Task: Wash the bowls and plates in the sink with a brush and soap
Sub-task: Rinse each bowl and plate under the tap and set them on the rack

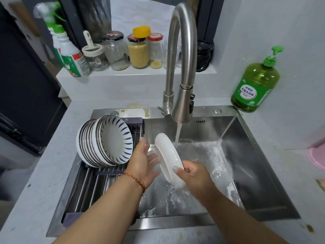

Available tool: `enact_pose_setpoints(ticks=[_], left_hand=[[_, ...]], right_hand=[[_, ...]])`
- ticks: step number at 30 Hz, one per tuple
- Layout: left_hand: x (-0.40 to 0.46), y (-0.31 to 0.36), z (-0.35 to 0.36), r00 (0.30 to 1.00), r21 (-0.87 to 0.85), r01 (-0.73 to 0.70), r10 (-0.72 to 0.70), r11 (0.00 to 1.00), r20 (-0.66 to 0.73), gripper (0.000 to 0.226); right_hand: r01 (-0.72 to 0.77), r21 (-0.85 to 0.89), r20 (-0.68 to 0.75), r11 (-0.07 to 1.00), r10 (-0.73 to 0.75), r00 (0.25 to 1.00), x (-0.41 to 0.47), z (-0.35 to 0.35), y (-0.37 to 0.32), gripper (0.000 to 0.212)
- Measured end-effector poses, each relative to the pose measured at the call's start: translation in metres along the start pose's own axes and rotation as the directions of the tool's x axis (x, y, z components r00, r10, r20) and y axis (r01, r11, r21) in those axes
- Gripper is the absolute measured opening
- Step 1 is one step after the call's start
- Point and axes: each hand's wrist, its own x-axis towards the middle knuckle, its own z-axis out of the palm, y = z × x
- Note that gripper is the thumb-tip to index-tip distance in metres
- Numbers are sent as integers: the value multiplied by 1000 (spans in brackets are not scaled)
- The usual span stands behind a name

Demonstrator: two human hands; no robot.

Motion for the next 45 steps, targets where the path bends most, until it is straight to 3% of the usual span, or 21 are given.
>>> enact_pose_setpoints(ticks=[4, 8, 10, 14, 18, 22, 30, 35, 45], left_hand=[[-12, 3, -13, 991, 87, -122, 126, 989, -34, 63], [-21, 13, -26, 972, 79, -230, 233, 970, -37, 58], [-26, 20, -33, 947, 69, -313, 316, 947, -49, 53], [-32, 41, -52, 865, 119, -491, 499, 863, -48, 53], [-33, 70, -72, 808, 111, -578, 586, 808, -57, 55], [-33, 93, -87, 830, 85, -555, 558, 827, -10, 61], [-27, 112, -107, 892, 111, -452, 444, 885, 87, 73], [-24, 116, -110, 910, 220, -414, 411, 883, 63, 75], [-21, 116, -103, 913, 184, -407, 405, 895, 47, 75]], right_hand=[[-128, 17, -54, 992, 129, 990, 5, 15, 2, 40], [-151, 34, -81, 988, 153, 985, 6, 34, -8, 15], [-125, 47, -98, 991, 129, 987, 8, 41, -17, 16], [9, 45, -99, 999, -4, 995, 16, 59, -42, 59], [73, 79, -82, 994, -67, 994, 39, 86, -65, 45], [116, 39, -74, 992, -113, 991, 61, 118, -74, 43], [47, -164, -95, 985, -64, 993, 82, 168, -74, 51], [-15, -253, -122, 967, -17, 992, 86, 186, -66, 52], [-78, -387, -58, 919, 60, 996, 94, 197, -73, 51]])
